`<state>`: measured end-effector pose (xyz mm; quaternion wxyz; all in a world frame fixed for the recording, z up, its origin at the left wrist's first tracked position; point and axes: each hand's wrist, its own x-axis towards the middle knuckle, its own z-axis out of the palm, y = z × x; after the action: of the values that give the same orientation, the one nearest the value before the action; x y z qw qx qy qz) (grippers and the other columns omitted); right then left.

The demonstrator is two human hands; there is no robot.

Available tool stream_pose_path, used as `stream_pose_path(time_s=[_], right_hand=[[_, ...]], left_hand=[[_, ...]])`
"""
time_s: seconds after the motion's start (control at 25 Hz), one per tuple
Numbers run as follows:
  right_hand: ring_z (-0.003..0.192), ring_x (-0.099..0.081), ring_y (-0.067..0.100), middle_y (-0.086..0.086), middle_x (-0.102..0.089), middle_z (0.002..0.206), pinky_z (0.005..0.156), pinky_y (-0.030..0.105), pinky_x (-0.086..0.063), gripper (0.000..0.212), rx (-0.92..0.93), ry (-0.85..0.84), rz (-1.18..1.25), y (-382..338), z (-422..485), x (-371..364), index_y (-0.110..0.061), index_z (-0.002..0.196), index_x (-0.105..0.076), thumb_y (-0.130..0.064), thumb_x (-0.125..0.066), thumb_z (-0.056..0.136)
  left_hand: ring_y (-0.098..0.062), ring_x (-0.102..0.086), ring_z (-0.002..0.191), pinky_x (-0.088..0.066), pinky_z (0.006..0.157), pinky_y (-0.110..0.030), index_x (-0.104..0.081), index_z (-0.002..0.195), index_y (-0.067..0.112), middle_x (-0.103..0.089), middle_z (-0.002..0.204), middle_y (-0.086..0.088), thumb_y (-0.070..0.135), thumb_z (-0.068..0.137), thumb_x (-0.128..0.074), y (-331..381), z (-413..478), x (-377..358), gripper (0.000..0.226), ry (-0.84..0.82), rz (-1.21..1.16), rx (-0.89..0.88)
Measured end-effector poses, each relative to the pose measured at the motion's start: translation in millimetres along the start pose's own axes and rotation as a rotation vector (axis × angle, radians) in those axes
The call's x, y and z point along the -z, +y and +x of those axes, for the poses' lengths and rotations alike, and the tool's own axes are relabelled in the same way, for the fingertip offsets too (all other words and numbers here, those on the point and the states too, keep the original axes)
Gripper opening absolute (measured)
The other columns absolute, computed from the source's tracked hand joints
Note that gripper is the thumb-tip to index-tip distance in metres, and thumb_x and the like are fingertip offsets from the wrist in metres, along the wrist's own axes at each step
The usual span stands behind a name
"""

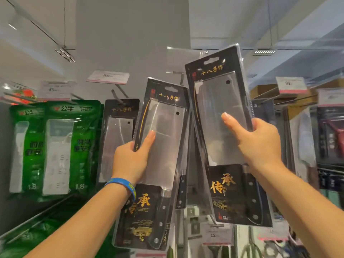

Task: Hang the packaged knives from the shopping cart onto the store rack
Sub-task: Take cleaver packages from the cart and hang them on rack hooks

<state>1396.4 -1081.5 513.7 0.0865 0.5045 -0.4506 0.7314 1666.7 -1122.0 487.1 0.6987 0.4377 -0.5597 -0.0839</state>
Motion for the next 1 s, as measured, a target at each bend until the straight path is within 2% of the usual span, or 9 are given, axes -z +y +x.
stream_pose_path(time_s=[0.12, 0.24, 0.36, 0.48, 0.6, 0.68, 0.76, 0.84, 1.0], right_hand=[[0.056, -0.028, 0.016, 0.004, -0.032, 0.062, 0.052, 0.038, -0.024, 0.075, 0.012, 0.027, 0.012, -4, 12, -4, -0.012, 0.063, -0.039, -0.082, -0.067, 0.073], [0.053, -0.031, 0.019, 0.003, -0.034, 0.059, 0.049, 0.041, -0.030, 0.075, 0.009, 0.048, -0.012, 1, 14, -5, -0.014, 0.060, -0.038, -0.083, -0.066, 0.073], [0.068, -0.056, 0.034, 0.024, -0.061, 0.082, 0.059, 0.054, -0.052, 0.088, -0.052, 0.012, 0.007, 7, 17, -8, 0.000, 0.081, -0.061, -0.087, -0.065, 0.070], [0.070, -0.052, 0.028, 0.029, -0.061, 0.090, 0.061, 0.056, -0.051, 0.098, -0.031, 0.012, 0.028, 3, 25, -8, 0.006, 0.090, -0.061, -0.089, -0.064, 0.068], [0.068, -0.052, 0.036, 0.022, -0.057, 0.078, 0.058, 0.052, -0.049, 0.088, -0.021, -0.013, 0.025, -1, 28, -6, 0.000, 0.076, -0.056, -0.087, -0.065, 0.069], [0.067, -0.047, 0.023, 0.003, -0.047, 0.069, 0.053, 0.040, -0.039, 0.077, -0.010, -0.015, 0.018, -1, 28, -4, -0.011, 0.067, -0.047, -0.085, -0.067, 0.070], [0.090, -0.064, 0.025, 0.003, -0.065, 0.089, 0.066, 0.046, -0.055, 0.078, -0.047, -0.061, 0.039, 1, 29, -7, -0.009, 0.082, -0.063, -0.086, -0.067, 0.069], [0.116, -0.065, 0.034, 0.010, -0.069, 0.120, 0.090, 0.056, -0.058, 0.097, -0.086, -0.083, 0.039, 4, 30, -6, -0.005, 0.113, -0.067, -0.090, -0.064, 0.066], [0.107, -0.064, 0.024, 0.004, -0.066, 0.113, 0.085, 0.045, -0.057, 0.094, -0.124, -0.086, 0.055, 7, 34, 4, -0.008, 0.107, -0.064, -0.091, -0.065, 0.064]], left_hand=[[-0.004, -0.037, 0.039, -0.031, 0.038, -0.012, -0.039, 0.052, 0.020, -0.039, 0.044, 0.009, 0.077, 0.073, -0.062, 2, 8, -15, 0.064, -0.028, -0.041, -0.019], [-0.010, -0.037, 0.047, -0.035, 0.047, -0.024, -0.041, 0.059, 0.015, -0.040, 0.055, -0.002, 0.076, 0.074, -0.061, 1, 13, -21, 0.066, -0.061, -0.010, -0.011], [-0.009, -0.043, 0.047, -0.038, 0.045, -0.021, -0.048, 0.060, 0.013, -0.048, 0.054, -0.003, 0.074, 0.073, -0.063, 0, 14, -21, 0.065, -0.094, -0.040, -0.011], [-0.005, -0.039, 0.040, -0.036, 0.043, -0.019, -0.043, 0.054, 0.015, -0.042, 0.043, 0.009, 0.072, 0.076, -0.063, 5, 17, -20, 0.064, -0.104, 0.006, -0.056], [-0.007, -0.036, 0.039, -0.032, 0.045, -0.024, -0.038, 0.054, 0.017, -0.037, 0.041, 0.008, 0.075, 0.073, -0.062, 2, 18, -18, 0.066, -0.095, 0.047, -0.078], [-0.009, -0.035, 0.043, -0.032, 0.048, -0.027, -0.041, 0.057, 0.015, -0.038, 0.048, 0.003, 0.079, 0.070, -0.060, 2, 21, -15, 0.068, -0.093, 0.062, -0.076], [-0.007, -0.035, 0.040, -0.030, 0.046, -0.026, -0.038, 0.055, 0.017, -0.036, 0.044, 0.006, 0.081, 0.069, -0.059, 5, 25, -13, 0.069, -0.092, 0.079, -0.082], [-0.008, -0.037, 0.038, -0.029, 0.046, -0.028, -0.035, 0.053, 0.018, -0.034, 0.040, 0.006, 0.080, 0.070, -0.057, 8, 23, -14, 0.068, -0.103, 0.104, -0.107], [-0.019, -0.033, 0.050, -0.030, 0.052, -0.034, -0.036, 0.058, 0.015, -0.034, 0.055, -0.006, 0.085, 0.067, -0.052, 5, 16, -22, 0.072, -0.112, 0.200, -0.166]])
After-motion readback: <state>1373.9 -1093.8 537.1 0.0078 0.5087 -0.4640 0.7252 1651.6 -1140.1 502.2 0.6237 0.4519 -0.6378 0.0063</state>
